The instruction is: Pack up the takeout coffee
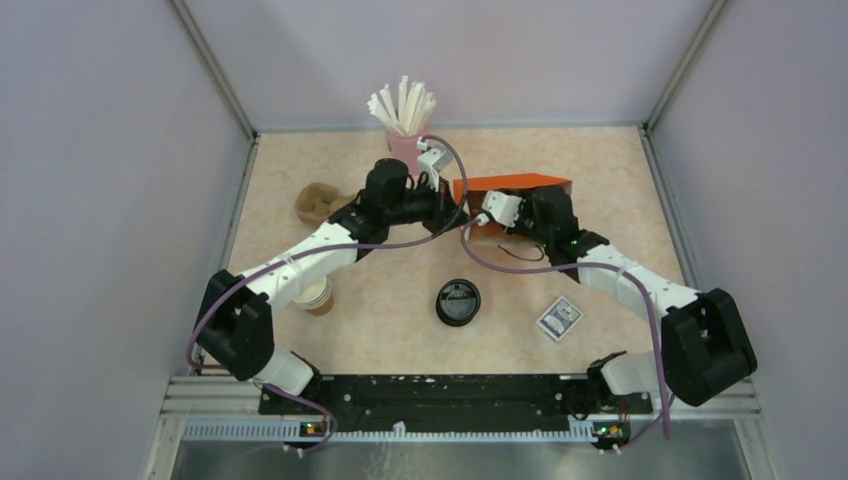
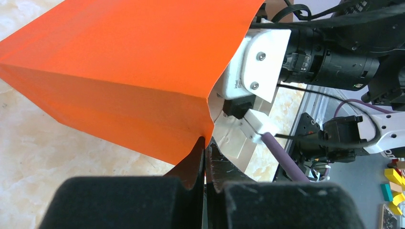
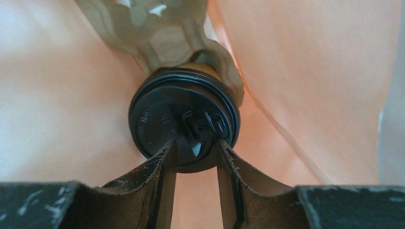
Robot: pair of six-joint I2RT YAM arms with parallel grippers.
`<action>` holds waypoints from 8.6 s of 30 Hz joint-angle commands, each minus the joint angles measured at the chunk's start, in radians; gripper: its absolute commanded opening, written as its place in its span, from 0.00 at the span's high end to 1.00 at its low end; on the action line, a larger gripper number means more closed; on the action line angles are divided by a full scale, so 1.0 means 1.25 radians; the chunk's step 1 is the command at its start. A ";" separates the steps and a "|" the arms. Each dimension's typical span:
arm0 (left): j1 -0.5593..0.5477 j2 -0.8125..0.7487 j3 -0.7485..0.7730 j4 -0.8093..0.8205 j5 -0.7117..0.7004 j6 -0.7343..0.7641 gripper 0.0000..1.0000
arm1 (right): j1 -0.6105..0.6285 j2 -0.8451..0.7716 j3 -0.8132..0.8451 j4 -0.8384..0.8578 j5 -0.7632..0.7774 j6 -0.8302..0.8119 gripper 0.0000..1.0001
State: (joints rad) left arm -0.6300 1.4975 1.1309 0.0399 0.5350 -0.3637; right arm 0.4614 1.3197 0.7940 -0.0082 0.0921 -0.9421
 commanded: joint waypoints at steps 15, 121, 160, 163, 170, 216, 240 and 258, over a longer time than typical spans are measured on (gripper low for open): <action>0.001 0.005 0.017 0.020 0.023 0.008 1.00 | -0.006 0.034 -0.015 0.129 0.161 0.004 0.65; 0.042 0.226 0.462 -0.367 0.062 -0.239 1.00 | -0.005 -0.102 0.401 -0.402 -0.076 0.599 0.47; 0.114 0.262 0.602 -0.478 0.035 -0.167 0.67 | -0.016 0.054 0.492 -0.252 0.037 0.563 0.47; 0.123 0.248 0.594 -0.480 0.034 -0.160 0.66 | -0.016 0.059 0.501 -0.246 0.038 0.555 0.47; 0.130 0.223 0.579 -0.481 0.030 -0.148 0.65 | -0.016 0.066 0.489 -0.177 0.071 0.527 0.47; 0.197 0.073 0.611 -0.545 -0.315 -0.035 0.01 | -0.022 -0.016 0.791 -0.366 0.022 0.767 0.06; 0.297 0.384 0.782 -0.424 -0.239 0.053 0.51 | -0.022 -0.380 0.612 -0.516 0.039 0.901 0.07; 0.289 0.467 0.811 -0.418 -0.276 0.051 0.48 | -0.022 -0.366 0.604 -0.500 0.047 0.912 0.08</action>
State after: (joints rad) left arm -0.2710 2.0773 2.0972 -0.5079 0.2180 -0.3119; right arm 0.4427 0.8604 1.5314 -0.6449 0.1287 0.2012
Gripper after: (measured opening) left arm 0.511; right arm 0.922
